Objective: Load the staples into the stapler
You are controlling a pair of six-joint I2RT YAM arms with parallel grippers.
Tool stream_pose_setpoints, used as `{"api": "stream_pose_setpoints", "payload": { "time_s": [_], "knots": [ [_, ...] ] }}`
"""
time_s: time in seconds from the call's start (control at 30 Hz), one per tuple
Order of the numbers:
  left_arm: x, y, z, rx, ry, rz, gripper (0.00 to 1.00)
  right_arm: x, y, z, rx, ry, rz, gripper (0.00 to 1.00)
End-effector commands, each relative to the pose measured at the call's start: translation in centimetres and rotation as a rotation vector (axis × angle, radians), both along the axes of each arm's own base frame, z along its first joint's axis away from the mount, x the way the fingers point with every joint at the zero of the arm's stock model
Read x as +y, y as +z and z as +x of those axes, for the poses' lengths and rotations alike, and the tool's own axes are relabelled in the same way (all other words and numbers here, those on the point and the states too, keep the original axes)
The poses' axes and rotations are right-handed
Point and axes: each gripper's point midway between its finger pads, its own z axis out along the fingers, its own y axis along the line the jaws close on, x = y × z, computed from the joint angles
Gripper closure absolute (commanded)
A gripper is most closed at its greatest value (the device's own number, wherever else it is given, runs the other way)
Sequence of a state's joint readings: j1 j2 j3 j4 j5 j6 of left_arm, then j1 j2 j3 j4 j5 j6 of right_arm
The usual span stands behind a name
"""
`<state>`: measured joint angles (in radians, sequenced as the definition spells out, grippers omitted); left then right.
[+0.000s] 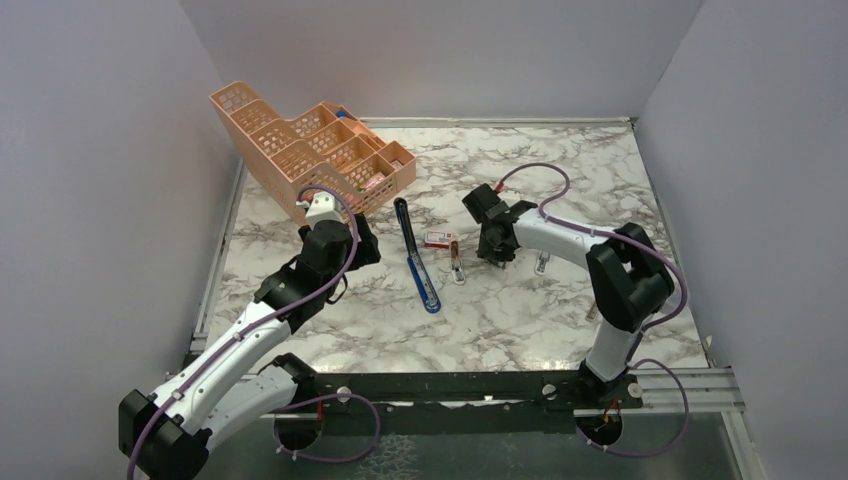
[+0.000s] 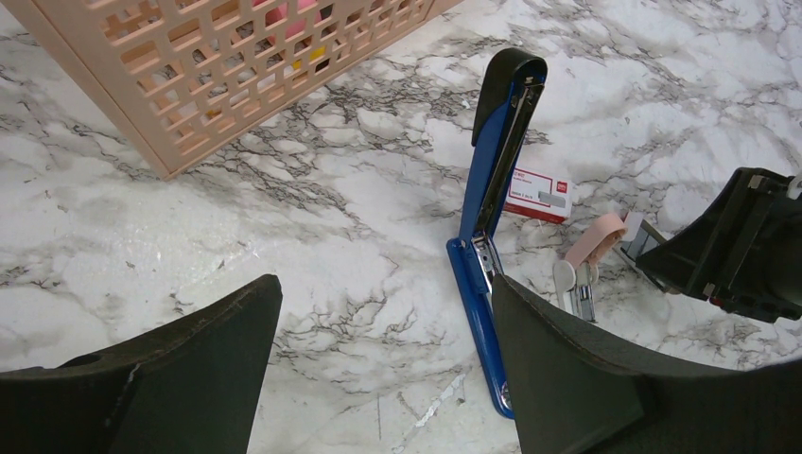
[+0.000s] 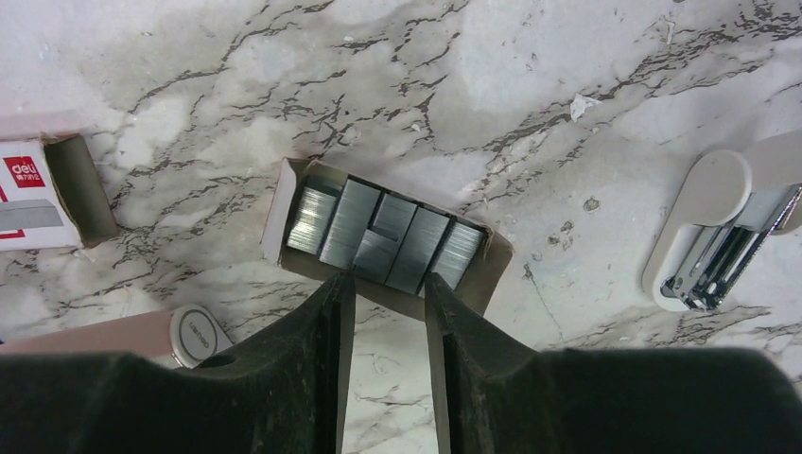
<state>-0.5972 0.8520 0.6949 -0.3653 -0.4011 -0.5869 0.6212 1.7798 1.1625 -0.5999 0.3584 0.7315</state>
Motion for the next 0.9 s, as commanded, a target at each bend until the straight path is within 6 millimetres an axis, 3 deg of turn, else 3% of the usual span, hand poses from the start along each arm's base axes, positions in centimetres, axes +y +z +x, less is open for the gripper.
{"api": "stream_pose_setpoints", "payload": {
  "time_s": [0.0,0.4,0.63,0.87],
  "knots": [
    [0.4,0.3,0.1,-0.015,0.017,0.001,0.17,-0.4,-0.1,1.2,-0.021,-0.014,-0.032,0.62],
    [0.4,0.3,0.2,-0.012,0.015,0.008,0.17,0.1,1.4,2.3,-0.078,-0.011,0.000,0.65],
    [0.4,0.3,0.2,-0.012,0.015,0.006,0.17,-0.7,1.4,2.6,-0.082,-0.020,-0.031,0.79],
    [0.4,0.1,0.1,-0.009,0.017,0.005,0.17,-0.8,1.0,2.8,-0.079,-0.009,-0.034,0.69]
  ]
}}
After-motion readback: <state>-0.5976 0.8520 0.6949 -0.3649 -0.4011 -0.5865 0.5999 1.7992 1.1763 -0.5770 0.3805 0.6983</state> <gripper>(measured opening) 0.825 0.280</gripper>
